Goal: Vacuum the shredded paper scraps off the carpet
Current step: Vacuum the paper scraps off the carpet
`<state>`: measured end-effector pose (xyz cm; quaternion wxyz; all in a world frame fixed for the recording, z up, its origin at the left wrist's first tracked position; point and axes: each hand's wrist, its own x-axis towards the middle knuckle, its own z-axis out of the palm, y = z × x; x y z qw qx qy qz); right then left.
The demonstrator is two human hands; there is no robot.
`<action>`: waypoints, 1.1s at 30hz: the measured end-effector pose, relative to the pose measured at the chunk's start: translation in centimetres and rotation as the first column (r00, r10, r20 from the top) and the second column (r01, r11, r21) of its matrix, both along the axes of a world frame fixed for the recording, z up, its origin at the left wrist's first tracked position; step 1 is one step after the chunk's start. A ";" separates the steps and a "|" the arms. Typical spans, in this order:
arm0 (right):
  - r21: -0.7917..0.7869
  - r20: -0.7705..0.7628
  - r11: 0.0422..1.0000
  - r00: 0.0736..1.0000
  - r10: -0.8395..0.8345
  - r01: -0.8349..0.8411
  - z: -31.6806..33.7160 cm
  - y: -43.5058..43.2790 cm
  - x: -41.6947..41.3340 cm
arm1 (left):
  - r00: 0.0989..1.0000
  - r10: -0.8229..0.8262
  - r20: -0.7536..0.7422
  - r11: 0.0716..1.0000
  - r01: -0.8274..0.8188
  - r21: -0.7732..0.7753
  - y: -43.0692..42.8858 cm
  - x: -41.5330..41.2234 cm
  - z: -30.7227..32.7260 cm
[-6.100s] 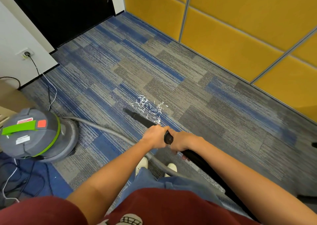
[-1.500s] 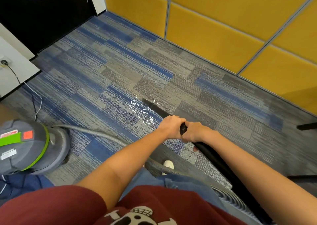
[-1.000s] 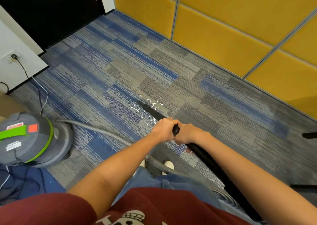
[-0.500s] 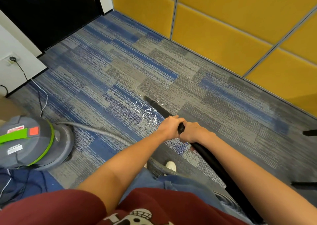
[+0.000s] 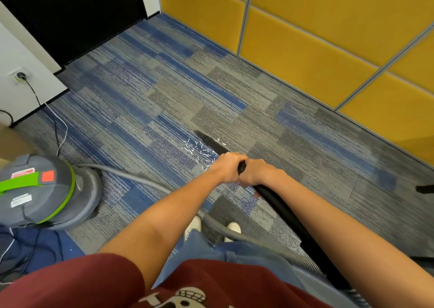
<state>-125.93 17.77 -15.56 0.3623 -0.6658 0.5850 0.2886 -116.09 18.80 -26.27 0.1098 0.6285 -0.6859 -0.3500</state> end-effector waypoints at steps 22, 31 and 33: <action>0.022 0.004 0.997 0.997 -0.077 0.077 0.4 3.4 -9.1 | 0.907 -0.379 0.183 0.924 0.383 0.017 0.1 -7.2 -0.2; 0.011 -0.009 0.998 0.998 0.057 -0.057 1.0 2.3 -7.0 | 0.970 -0.207 0.130 0.978 0.209 -0.005 0.7 -5.2 -1.1; 0.011 -0.013 0.997 0.997 0.073 -0.073 1.1 2.3 -6.8 | 0.974 -0.188 0.125 0.982 0.190 -0.006 0.9 -5.0 -1.0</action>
